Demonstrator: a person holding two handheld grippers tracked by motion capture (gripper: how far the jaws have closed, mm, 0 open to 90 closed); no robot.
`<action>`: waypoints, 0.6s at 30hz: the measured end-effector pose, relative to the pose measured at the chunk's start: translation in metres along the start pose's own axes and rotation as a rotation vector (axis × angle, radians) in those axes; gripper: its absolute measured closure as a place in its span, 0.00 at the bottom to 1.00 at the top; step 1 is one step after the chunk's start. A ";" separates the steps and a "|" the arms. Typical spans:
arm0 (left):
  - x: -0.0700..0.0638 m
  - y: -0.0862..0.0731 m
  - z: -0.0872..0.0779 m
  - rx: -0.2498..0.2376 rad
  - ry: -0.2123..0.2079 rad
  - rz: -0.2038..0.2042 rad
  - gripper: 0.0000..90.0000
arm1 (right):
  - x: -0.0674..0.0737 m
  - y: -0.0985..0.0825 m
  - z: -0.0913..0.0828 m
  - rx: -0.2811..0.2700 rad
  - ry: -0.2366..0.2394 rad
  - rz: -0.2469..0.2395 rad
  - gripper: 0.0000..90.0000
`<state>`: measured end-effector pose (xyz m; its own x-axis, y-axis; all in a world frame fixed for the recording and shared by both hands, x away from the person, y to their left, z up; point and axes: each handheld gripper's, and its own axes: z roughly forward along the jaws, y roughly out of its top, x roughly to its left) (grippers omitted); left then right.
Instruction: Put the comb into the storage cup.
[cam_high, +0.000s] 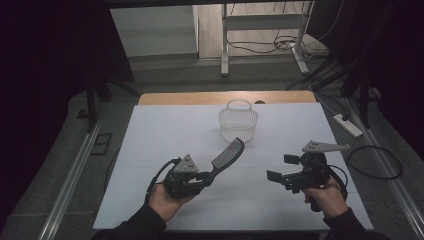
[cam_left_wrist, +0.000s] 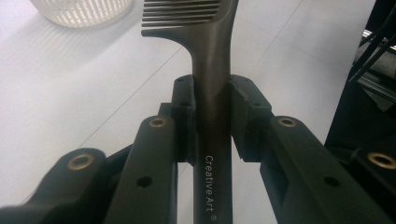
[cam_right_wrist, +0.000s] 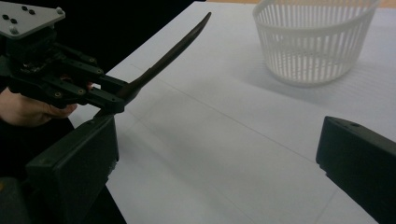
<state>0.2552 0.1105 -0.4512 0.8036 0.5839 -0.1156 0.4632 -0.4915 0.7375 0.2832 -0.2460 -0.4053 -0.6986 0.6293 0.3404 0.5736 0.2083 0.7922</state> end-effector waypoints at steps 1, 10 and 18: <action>0.000 0.000 0.000 0.000 0.000 0.001 0.80 | 0.000 0.001 0.002 0.004 0.002 0.003 0.00; -0.001 0.001 0.001 -0.004 -0.005 0.002 0.80 | 0.003 0.012 0.020 0.045 0.033 0.011 0.00; -0.001 0.003 0.002 -0.014 -0.006 0.001 0.80 | 0.005 0.021 0.033 0.058 0.041 0.017 0.00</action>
<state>0.2562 0.1071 -0.4502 0.8064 0.5794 -0.1185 0.4571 -0.4834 0.7466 0.3060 -0.2141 -0.4032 -0.7051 0.6019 0.3750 0.6085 0.2419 0.7558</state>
